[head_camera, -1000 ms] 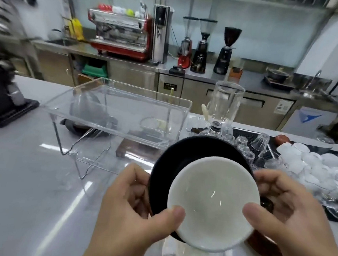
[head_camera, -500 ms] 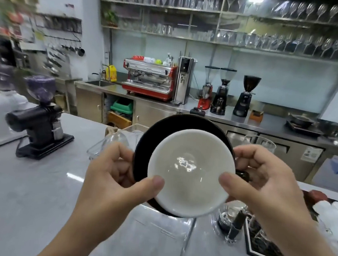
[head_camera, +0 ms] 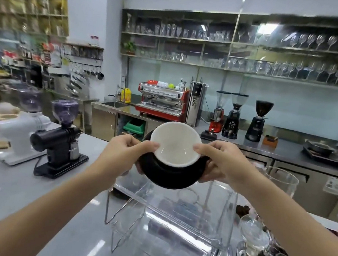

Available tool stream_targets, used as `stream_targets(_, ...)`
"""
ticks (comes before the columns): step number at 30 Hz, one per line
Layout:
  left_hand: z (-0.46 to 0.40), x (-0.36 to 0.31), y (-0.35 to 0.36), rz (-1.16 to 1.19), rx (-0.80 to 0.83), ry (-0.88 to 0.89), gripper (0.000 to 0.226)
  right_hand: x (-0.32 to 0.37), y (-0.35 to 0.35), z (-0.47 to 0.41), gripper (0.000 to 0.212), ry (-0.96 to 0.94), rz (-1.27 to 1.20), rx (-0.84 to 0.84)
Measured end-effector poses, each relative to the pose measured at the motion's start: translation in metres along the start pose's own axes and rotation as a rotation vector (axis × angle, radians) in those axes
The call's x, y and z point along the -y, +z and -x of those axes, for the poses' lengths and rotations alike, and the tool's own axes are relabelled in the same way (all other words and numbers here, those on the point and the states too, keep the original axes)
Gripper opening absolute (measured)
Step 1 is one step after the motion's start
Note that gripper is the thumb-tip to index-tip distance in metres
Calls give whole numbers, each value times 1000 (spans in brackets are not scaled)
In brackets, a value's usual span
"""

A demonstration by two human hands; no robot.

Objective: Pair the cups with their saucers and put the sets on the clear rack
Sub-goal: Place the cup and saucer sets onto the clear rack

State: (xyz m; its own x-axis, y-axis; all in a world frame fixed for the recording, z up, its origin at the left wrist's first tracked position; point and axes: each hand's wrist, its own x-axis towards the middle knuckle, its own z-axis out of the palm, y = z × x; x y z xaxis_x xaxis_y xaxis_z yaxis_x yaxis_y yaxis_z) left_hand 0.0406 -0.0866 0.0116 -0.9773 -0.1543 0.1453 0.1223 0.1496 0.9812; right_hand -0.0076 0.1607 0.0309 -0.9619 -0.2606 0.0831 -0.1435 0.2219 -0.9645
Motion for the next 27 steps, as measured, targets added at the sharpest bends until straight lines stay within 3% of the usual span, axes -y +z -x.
stream_targets(7,-39,8,-4,-211,114,-265,58,-23,6,-48,50,235,11,30)
stream_targets(10,-50,11,-3,-279,155,-334,58,-25,6,-58,58,299,44,25)
stream_targets(13,-59,14,-4,-314,158,-371,61,-24,9,-64,64,345,69,26)
stream_targets(27,-92,32,-2,-416,144,-434,53,-42,17,-98,41,480,105,43)
